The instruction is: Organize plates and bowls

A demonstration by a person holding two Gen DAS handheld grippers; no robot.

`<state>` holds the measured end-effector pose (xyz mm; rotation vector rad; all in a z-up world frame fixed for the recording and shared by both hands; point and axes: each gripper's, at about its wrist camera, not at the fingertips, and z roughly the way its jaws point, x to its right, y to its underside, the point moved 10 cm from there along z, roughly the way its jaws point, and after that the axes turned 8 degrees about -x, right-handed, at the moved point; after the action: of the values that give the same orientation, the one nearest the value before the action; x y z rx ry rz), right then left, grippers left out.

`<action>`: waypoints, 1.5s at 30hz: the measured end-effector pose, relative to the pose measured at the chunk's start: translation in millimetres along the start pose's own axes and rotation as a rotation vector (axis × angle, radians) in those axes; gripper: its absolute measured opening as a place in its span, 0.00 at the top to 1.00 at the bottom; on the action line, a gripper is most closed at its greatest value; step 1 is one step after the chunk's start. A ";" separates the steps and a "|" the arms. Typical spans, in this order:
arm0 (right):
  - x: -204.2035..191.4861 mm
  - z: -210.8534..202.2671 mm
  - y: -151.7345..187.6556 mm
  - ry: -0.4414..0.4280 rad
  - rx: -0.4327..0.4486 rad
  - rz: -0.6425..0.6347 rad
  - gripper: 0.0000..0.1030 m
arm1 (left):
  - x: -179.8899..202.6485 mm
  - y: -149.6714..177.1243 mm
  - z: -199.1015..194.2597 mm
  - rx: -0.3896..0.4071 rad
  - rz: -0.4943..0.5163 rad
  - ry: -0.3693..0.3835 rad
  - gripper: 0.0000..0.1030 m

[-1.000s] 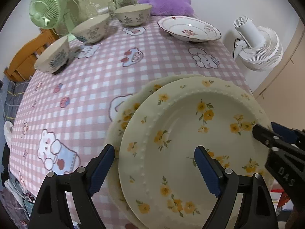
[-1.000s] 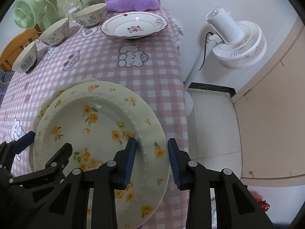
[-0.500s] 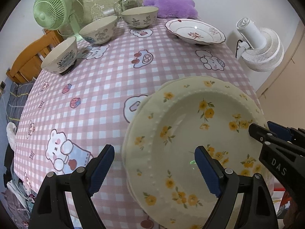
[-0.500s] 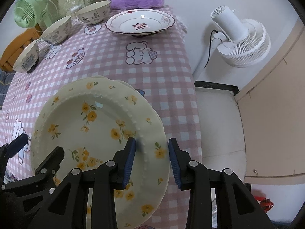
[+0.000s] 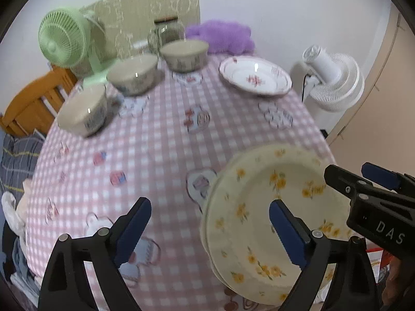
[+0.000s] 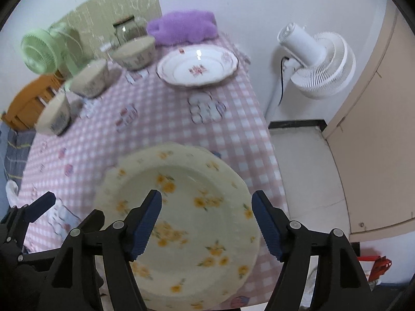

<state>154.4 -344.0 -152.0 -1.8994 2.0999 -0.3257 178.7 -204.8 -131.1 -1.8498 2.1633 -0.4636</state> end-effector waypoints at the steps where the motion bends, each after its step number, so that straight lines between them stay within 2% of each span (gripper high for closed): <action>1: -3.2 -5.7 -4.1 -0.002 0.019 0.002 0.27 | -2.3 -7.2 -4.1 0.015 0.004 0.007 0.08; 8: -19.0 -26.7 -40.6 -0.004 0.112 -0.017 0.27 | -7.5 -47.2 -10.2 0.055 0.013 0.011 0.08; 12: -18.2 -26.5 -62.9 -0.023 0.111 -0.010 0.27 | -3.5 -77.4 -9.3 0.079 0.012 0.014 0.08; 20: -7.6 -17.2 -132.3 -0.045 0.146 -0.039 0.27 | 3.1 -139.6 4.6 0.120 -0.038 -0.020 0.08; 27: 4.0 9.2 -188.1 -0.072 0.153 -0.066 0.27 | 10.8 -185.0 35.7 0.132 -0.070 -0.057 0.08; 35: 17.2 51.1 -243.3 -0.076 0.152 -0.062 0.27 | 23.1 -232.5 78.0 0.138 -0.106 -0.069 0.14; 40: 22.6 76.2 -267.5 -0.068 0.150 -0.055 0.27 | 25.8 -252.9 106.2 0.131 -0.112 -0.084 0.14; 45: 30.5 107.5 -279.1 -0.046 0.128 -0.053 0.27 | 28.7 -256.4 138.1 0.088 -0.112 -0.092 0.16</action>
<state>449.6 -400.7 -154.8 -1.8727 1.9528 -0.4142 460.8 -279.1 -154.5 -1.9127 1.9562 -0.4783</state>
